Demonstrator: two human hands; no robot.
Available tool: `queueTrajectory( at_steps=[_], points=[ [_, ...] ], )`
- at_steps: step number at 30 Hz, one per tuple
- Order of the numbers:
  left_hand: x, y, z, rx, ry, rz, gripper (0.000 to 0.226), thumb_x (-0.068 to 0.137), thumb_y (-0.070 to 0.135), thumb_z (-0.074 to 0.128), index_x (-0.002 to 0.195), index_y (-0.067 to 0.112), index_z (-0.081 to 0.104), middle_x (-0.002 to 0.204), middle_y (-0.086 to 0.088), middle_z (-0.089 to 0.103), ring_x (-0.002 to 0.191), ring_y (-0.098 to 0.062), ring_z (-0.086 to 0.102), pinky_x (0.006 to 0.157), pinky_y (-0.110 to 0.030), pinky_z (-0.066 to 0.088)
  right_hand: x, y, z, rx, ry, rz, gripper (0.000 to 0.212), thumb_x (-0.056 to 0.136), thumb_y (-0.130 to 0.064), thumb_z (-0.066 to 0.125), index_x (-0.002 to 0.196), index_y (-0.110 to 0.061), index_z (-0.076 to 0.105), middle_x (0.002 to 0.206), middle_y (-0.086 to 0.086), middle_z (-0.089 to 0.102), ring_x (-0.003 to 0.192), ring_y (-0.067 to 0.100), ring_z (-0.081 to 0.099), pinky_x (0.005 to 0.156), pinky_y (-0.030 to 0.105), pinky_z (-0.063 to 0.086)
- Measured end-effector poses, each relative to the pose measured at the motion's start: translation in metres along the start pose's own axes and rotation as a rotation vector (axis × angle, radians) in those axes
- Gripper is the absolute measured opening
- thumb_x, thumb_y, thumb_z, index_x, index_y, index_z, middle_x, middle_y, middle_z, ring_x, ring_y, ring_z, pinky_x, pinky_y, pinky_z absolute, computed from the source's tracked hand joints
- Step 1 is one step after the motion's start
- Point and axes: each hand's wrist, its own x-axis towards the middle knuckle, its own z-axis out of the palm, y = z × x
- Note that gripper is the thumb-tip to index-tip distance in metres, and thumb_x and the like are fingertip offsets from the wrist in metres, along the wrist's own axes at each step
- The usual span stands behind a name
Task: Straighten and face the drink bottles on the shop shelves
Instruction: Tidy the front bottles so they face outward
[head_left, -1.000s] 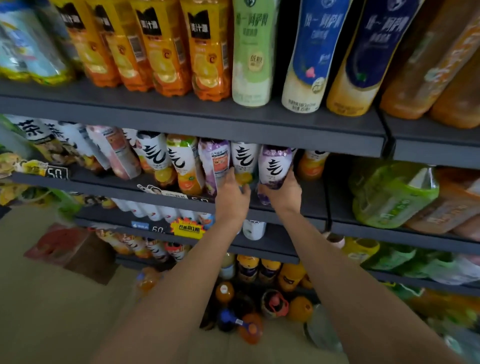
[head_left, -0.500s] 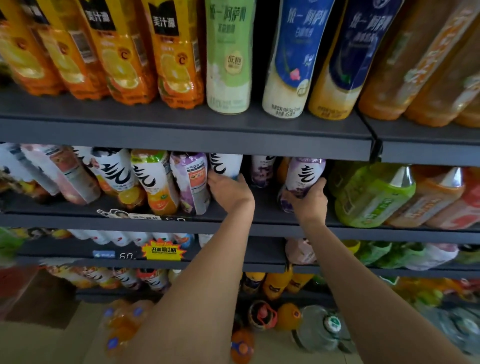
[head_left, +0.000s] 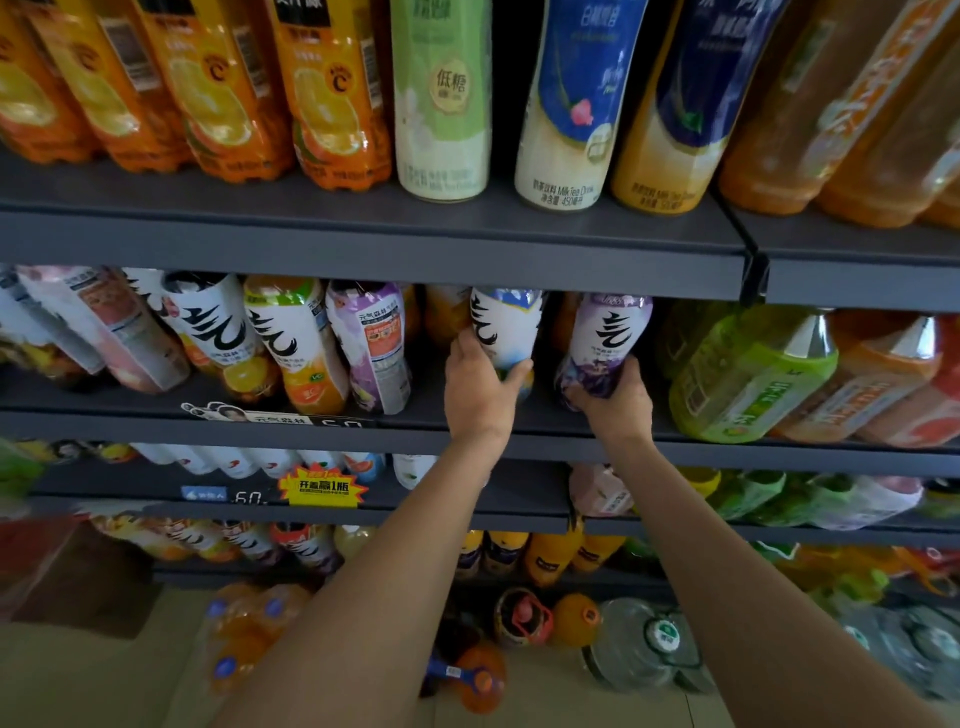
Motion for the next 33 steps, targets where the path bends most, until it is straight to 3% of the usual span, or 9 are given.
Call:
queueTrajectory(
  at_steps=[4, 7, 11, 16, 23, 28, 33],
  points=[
    [0.000, 0.007, 0.003, 0.022, 0.056, -0.041, 0.062, 0.077, 0.029, 0.074, 0.121, -0.002, 0.042, 0.124, -0.016, 0.048, 0.118, -0.031, 0.043, 0.093, -0.034, 0.034, -0.005, -0.008, 0.011, -0.031, -0.034, -0.019, 0.058, 0.074, -0.017, 0.077, 0.121, -0.001, 0.047, 0.122, 0.017, 0.058, 0.113, 0.030, 0.054, 0.082, 0.029, 0.040],
    [0.000, 0.012, 0.005, 0.024, 0.102, -0.112, 0.066, 0.073, 0.029, 0.077, 0.119, -0.003, 0.042, 0.125, -0.018, 0.046, 0.118, -0.034, 0.042, 0.095, -0.037, 0.033, -0.011, -0.011, 0.022, -0.032, -0.038, -0.040, 0.061, 0.075, -0.019, 0.076, 0.124, -0.002, 0.045, 0.125, 0.017, 0.055, 0.116, 0.033, 0.051, 0.092, 0.040, 0.044],
    [-0.001, 0.006, 0.006, 0.050, 0.073, -0.098, 0.065, 0.074, 0.026, 0.076, 0.121, -0.003, 0.041, 0.126, -0.019, 0.045, 0.118, -0.037, 0.041, 0.097, -0.038, 0.030, -0.012, -0.007, 0.023, -0.057, -0.049, -0.083, 0.059, 0.075, -0.025, 0.076, 0.122, -0.006, 0.045, 0.124, 0.013, 0.055, 0.117, 0.032, 0.050, 0.092, 0.051, 0.044],
    [-0.008, -0.011, 0.008, 0.057, -0.108, -0.102, 0.068, 0.082, 0.019, 0.068, 0.139, 0.008, 0.031, 0.135, -0.014, 0.046, 0.122, -0.034, 0.035, 0.097, -0.037, 0.032, -0.004, -0.006, 0.015, -0.076, -0.085, -0.063, 0.058, 0.074, -0.026, 0.077, 0.119, -0.007, 0.047, 0.122, 0.013, 0.058, 0.114, 0.033, 0.054, 0.094, 0.052, 0.043],
    [-0.007, -0.018, 0.008, 0.041, -0.034, -0.090, 0.068, 0.069, 0.030, 0.081, 0.122, 0.005, 0.048, 0.123, -0.013, 0.052, 0.114, -0.032, 0.046, 0.088, -0.039, 0.038, 0.003, -0.004, 0.002, -0.061, -0.080, -0.006, 0.068, 0.071, -0.023, 0.080, 0.126, -0.008, 0.043, 0.125, 0.012, 0.057, 0.117, 0.031, 0.052, 0.094, 0.041, 0.045],
    [-0.009, -0.014, 0.009, 0.083, -0.006, -0.085, 0.064, 0.067, 0.031, 0.082, 0.116, 0.007, 0.048, 0.119, -0.010, 0.052, 0.111, -0.030, 0.047, 0.083, -0.038, 0.040, 0.003, -0.004, 0.002, -0.097, -0.053, -0.009, 0.067, 0.069, -0.025, 0.082, 0.123, -0.009, 0.046, 0.121, 0.012, 0.060, 0.115, 0.032, 0.053, 0.097, 0.050, 0.042],
    [-0.010, -0.001, 0.019, 0.127, -0.059, -0.086, 0.068, 0.071, 0.030, 0.079, 0.124, 0.009, 0.043, 0.126, -0.008, 0.048, 0.117, -0.030, 0.043, 0.087, -0.038, 0.040, 0.004, -0.002, -0.002, -0.138, 0.005, 0.011, 0.063, 0.071, -0.026, 0.080, 0.121, -0.008, 0.047, 0.120, 0.013, 0.061, 0.114, 0.034, 0.053, 0.095, 0.051, 0.042]
  ],
)
